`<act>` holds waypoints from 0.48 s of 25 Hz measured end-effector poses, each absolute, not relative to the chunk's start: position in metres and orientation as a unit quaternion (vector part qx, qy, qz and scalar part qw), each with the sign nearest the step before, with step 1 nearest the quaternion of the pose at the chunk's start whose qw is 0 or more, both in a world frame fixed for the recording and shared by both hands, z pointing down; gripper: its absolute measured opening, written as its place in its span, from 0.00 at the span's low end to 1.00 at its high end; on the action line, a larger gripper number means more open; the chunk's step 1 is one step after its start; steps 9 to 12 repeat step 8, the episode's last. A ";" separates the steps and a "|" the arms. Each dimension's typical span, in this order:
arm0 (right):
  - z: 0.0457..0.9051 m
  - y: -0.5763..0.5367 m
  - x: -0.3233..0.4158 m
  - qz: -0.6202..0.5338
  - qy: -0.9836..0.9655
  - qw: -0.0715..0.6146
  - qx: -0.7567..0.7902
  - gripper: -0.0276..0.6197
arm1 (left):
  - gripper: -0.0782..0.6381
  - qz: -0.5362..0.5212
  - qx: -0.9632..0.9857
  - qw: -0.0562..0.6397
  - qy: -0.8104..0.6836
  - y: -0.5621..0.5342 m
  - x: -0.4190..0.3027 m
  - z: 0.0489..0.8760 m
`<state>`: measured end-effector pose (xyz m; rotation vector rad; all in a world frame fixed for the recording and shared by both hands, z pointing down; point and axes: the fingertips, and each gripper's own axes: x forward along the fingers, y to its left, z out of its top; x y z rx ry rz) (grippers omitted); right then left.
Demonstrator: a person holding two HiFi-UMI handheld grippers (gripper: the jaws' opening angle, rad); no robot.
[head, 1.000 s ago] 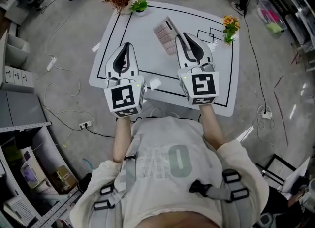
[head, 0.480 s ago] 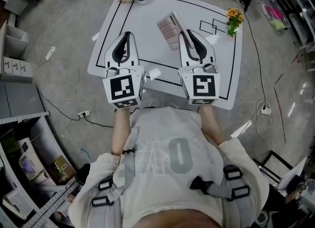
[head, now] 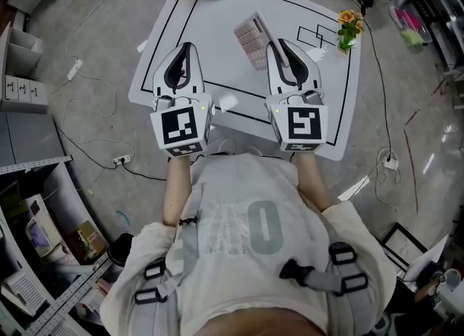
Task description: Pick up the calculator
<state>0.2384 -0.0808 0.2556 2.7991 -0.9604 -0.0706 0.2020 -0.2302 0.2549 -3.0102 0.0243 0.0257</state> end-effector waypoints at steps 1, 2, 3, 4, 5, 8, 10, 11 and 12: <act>0.256 -0.082 0.238 -0.025 -0.325 0.091 0.941 0.15 | 0.14 0.008 -0.998 0.067 0.010 -0.231 0.201 0.255; 0.256 -0.082 0.237 -0.025 -0.327 0.091 0.940 0.15 | 0.14 0.008 -0.998 0.068 0.012 -0.232 0.200 0.255; 0.256 -0.083 0.236 -0.026 -0.329 0.091 0.940 0.15 | 0.14 0.008 -0.998 0.068 0.014 -0.232 0.199 0.255; 0.257 -0.084 0.236 -0.026 -0.331 0.091 0.939 0.15 | 0.14 0.009 -0.998 0.068 0.015 -0.233 0.198 0.256; 0.257 -0.084 0.236 -0.026 -0.332 0.092 0.938 0.15 | 0.14 0.009 -0.997 0.068 0.016 -0.233 0.198 0.256; 0.259 -0.084 0.236 -0.026 -0.335 0.093 0.937 0.15 | 0.14 0.010 -0.997 0.069 0.019 -0.233 0.196 0.256; 0.259 -0.084 0.236 -0.026 -0.335 0.093 0.937 0.15 | 0.14 0.010 -0.997 0.069 0.019 -0.233 0.196 0.256; 0.259 -0.084 0.236 -0.026 -0.335 0.093 0.937 0.15 | 0.14 0.010 -0.997 0.069 0.019 -0.233 0.196 0.256; 0.259 -0.084 0.236 -0.026 -0.335 0.093 0.937 0.15 | 0.14 0.010 -0.997 0.069 0.019 -0.233 0.196 0.256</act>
